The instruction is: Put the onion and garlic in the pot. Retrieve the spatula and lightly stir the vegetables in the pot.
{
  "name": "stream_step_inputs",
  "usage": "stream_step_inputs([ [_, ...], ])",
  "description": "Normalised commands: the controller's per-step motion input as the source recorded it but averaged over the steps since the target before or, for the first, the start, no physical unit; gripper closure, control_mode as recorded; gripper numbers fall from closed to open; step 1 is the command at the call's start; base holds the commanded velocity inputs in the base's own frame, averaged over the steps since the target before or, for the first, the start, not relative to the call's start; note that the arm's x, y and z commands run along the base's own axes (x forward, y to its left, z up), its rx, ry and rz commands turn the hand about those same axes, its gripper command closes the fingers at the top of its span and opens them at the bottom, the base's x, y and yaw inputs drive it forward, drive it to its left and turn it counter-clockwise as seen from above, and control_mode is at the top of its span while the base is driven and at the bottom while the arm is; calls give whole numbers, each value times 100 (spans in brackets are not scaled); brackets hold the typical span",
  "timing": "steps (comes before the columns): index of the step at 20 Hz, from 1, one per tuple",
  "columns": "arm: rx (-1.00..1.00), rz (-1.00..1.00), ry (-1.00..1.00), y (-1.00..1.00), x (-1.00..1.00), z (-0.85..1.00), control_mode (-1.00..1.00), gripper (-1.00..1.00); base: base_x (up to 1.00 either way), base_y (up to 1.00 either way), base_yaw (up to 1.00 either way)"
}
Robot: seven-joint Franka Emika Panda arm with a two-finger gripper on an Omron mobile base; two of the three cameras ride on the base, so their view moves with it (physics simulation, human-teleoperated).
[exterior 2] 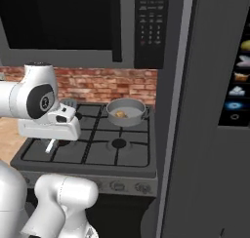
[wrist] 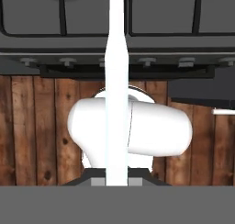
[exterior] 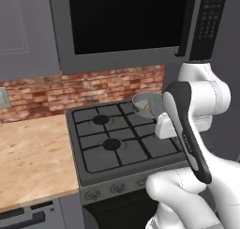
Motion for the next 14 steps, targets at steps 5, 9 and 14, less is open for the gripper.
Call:
stream_step_inputs([
  [5, 0, 0, 0, 0, 0, 0, 100, 100, 86, -8, -14],
  [9, 0, 0, 0, 0, 0, 0, 100, 100, 26, -52, -19],
  [14, 0, 0, 0, 0, 0, 0, 100, 100, -54, -59, -13],
])
